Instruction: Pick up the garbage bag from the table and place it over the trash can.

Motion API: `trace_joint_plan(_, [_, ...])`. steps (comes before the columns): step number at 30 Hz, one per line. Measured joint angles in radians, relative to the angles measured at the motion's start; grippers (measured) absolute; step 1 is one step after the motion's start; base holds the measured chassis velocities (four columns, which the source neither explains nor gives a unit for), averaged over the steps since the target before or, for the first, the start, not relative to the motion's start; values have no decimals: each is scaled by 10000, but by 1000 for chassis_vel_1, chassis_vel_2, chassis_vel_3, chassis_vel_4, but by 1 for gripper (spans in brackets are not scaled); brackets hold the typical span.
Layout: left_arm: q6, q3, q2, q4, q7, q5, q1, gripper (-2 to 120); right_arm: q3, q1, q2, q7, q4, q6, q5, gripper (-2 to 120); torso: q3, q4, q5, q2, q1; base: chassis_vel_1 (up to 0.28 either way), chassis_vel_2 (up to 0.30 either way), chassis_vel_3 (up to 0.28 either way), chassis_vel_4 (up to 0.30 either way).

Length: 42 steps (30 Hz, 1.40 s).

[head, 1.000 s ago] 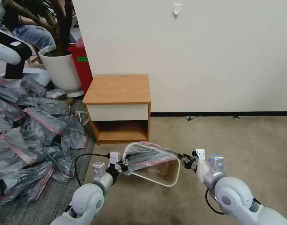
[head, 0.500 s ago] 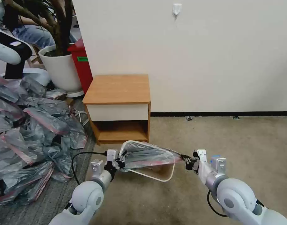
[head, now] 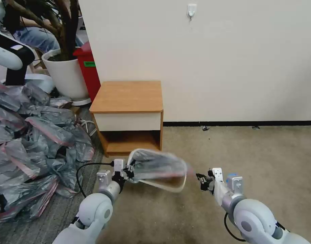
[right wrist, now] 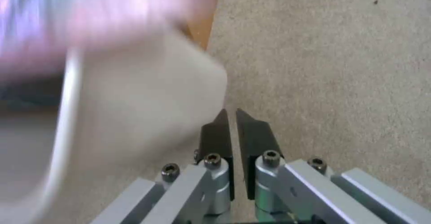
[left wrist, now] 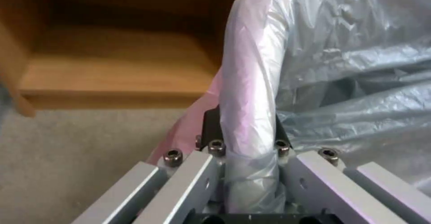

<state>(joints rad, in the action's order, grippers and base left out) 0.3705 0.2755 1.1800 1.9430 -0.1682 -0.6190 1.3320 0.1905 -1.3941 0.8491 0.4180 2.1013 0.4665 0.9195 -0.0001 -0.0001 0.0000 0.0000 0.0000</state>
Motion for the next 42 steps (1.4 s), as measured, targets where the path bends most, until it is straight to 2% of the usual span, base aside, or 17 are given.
trace_joint_plan(5, [5,-22,1,44,258,-34,67,3,-5,132,37,0,-83,-10,-48,6,1,3,0,0,0,0,0,0,0])
trace_joint_plan(9, [-4,40,78,-25,217,-48,47,3,126,-6,56,26,-128,-142,-323,6,1,1,0,0,0,0,0,0,0])
trace_joint_plan(10, [-18,65,132,-67,122,-47,4,3,279,-24,122,126,-139,-329,-590,12,1,1,0,-1,0,0,0,0,0])
trace_joint_plan(12, [-38,88,171,-100,85,-44,-32,3,471,-31,219,194,-120,-467,-712,14,1,2,0,0,0,0,0,0,0])
trace_joint_plan(13, [-78,134,247,-163,58,-38,-88,3,1011,-41,577,364,127,-609,-656,20,2,1,2,-1,0,0,0,0,0])
trace_joint_plan(14, [-101,168,326,-210,48,-35,-133,3,1449,-40,899,588,482,-690,-251,25,1,1,1,-1,0,0,0,0,0])
trace_joint_plan(15, [-101,168,326,-210,48,-35,-133,3,1449,-40,899,588,482,-690,-251,25,1,1,1,-1,0,0,0,0,0])
trace_joint_plan(18, [-138,208,542,-312,43,-32,-203,3,2171,-378,2123,1458,2214,-694,2463,39,1,1,-2,0,1,0,0,0,0])
trace_joint_plan(19, [-140,221,613,-325,42,-30,-210,3,2023,-708,2438,1521,2710,-585,2973,43,1,1,-3,0,0,0,0,0,0])
trace_joint_plan(20, [-140,221,613,-325,42,-30,-210,3,2023,-708,2438,1521,2710,-585,2973,43,1,1,-3,0,0,0,0,0,0])
trace_joint_plan(22, [-143,250,706,-327,40,-27,-208,3,1614,-1157,2898,1513,3101,-338,3220,53,1,-1,-3,0,1,0,0,0,0])
trace_joint_plan(28, [-146,342,839,-151,38,-16,-6,3,702,-1182,3773,1510,2751,8,3311,71,1,1,-1,0,0,0,0,0,0])
trace_joint_plan(36, [-146,387,883,145,38,4,204,3,356,-644,4178,1540,2137,45,3303,80,1,2,-1,0,0,0,0,0,0])
trace_joint_plan(39, [-145,388,895,220,38,5,252,3,336,-526,4260,1540,1947,45,3288,80,1,2,0,0,0,0,0,0,0])
trace_joint_plan(42, [-132,352,946,333,39,12,351,3,331,-268,4445,1516,1524,8,3223,75,1,1,0,0,0,0,0,0,0])
